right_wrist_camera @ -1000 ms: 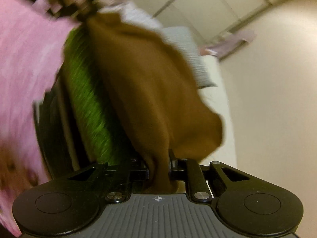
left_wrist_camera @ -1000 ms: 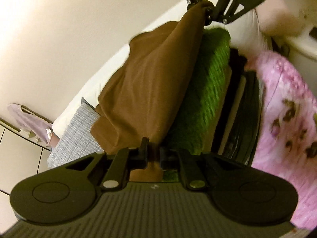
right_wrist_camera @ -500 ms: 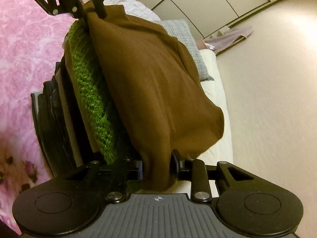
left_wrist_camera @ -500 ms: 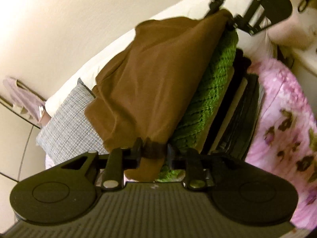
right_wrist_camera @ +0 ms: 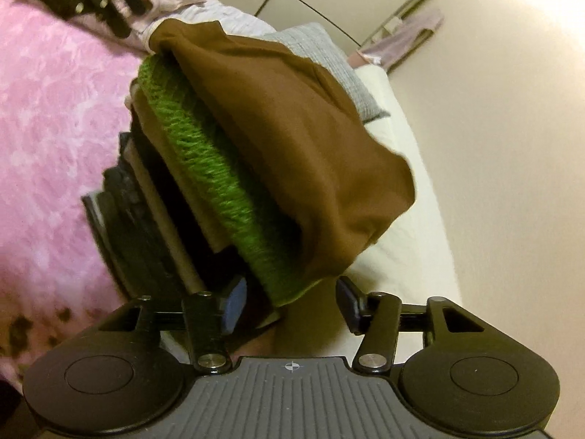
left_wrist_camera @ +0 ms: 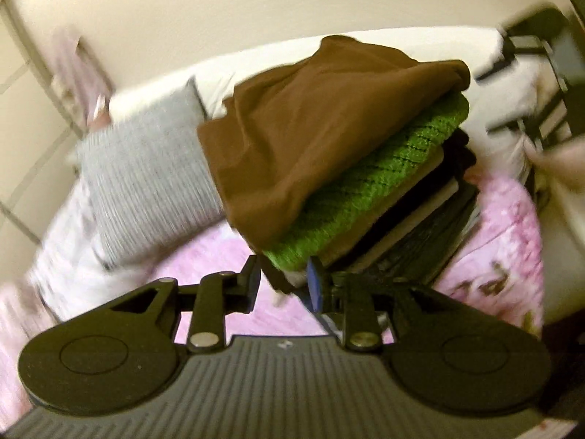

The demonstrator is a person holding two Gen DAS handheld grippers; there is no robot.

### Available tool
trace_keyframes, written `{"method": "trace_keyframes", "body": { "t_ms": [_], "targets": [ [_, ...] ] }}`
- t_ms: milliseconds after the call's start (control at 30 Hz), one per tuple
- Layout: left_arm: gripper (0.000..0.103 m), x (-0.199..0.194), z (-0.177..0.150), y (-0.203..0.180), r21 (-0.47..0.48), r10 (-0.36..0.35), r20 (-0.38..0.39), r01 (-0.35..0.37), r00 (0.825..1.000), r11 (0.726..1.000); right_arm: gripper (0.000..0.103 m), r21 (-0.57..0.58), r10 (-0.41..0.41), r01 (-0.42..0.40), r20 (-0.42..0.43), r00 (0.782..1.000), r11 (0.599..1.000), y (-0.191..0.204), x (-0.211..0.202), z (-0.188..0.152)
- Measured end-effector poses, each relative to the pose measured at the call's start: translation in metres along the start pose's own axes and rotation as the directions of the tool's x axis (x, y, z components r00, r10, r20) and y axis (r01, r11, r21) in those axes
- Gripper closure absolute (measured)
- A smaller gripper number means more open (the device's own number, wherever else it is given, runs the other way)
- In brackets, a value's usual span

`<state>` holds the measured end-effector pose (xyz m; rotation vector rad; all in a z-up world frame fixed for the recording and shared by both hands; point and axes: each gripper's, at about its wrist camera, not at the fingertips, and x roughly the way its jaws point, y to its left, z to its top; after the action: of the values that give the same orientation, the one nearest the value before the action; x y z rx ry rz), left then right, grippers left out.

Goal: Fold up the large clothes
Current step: 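Lower the brown shirt onto the green knit on the stack and open both grippers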

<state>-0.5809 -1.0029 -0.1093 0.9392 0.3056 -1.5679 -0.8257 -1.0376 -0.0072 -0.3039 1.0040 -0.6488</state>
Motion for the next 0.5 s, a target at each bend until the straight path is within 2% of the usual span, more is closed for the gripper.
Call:
{"method": "trace_keyframes", "body": {
  "t_ms": [233, 333, 467, 500],
  "targets": [
    [0.073, -0.021, -0.017, -0.017, -0.12, -0.07, 0.032, 0.073, 0.997, 0.99, 0.046, 0.171, 0.043, -0.04, -0.013, 0.999, 0.985, 0.027, -0.019, -0.001],
    [0.073, -0.03, -0.015, -0.015, -0.122, -0.094, 0.077, 0.103, 0.993, 0.987, 0.046, 0.324, 0.072, -0.081, 0.041, 0.997, 0.942, 0.02, -0.035, 0.007],
    [0.073, -0.029, 0.006, 0.002, -0.115, -0.091, 0.163, 0.11, 0.982, 0.987, 0.047, 0.478, 0.001, -0.053, 0.107, 0.994, 0.877, -0.011, -0.042, 0.033],
    [0.073, -0.026, 0.015, 0.008, -0.122, -0.086, 0.173, 0.108, 0.981, 0.987, 0.05, 0.526, -0.001, -0.061, 0.116, 0.993, 0.848, -0.023, -0.041, 0.039]
  ]
}}
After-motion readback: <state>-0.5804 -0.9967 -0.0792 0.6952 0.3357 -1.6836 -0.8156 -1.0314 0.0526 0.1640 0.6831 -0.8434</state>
